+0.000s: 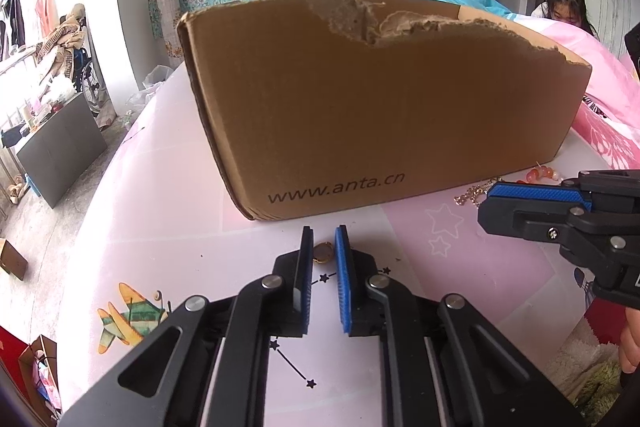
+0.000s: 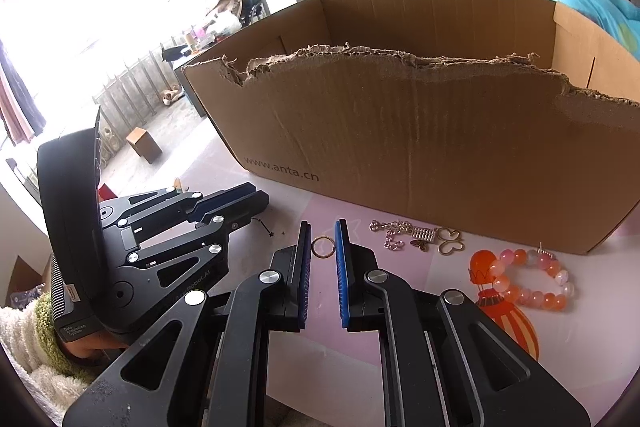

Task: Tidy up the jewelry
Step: 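Carry the gold ring with the right tool and release it into the box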

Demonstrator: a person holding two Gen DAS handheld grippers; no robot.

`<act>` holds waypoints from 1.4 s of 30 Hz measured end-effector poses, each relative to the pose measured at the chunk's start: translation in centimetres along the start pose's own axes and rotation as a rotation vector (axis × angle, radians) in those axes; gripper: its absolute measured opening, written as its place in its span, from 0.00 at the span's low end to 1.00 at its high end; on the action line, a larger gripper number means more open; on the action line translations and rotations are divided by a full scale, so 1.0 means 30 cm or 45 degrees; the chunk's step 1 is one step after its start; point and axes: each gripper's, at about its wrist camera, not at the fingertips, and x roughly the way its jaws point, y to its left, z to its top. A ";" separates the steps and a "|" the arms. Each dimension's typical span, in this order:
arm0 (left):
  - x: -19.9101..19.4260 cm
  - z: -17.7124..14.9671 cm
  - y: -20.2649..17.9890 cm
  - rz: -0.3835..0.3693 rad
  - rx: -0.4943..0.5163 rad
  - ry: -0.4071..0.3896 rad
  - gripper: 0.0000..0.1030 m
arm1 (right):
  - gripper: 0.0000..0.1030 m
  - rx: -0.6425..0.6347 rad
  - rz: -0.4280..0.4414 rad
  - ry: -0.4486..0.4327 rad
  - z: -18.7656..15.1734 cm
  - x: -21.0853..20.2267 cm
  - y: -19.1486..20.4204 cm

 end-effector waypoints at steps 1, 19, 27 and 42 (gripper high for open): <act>-0.001 0.000 0.001 -0.002 -0.002 0.002 0.10 | 0.10 0.000 0.001 -0.007 0.000 -0.004 -0.002; -0.326 0.188 0.040 -0.183 -0.026 -0.325 0.10 | 0.10 -0.103 0.071 -0.265 0.116 -0.202 0.031; -0.198 0.385 0.036 -0.150 -0.016 -0.271 0.10 | 0.10 -0.001 0.060 -0.206 0.296 -0.123 -0.041; -0.070 0.454 0.114 -0.224 -0.143 -0.193 0.35 | 0.23 0.230 0.076 -0.118 0.346 -0.092 -0.198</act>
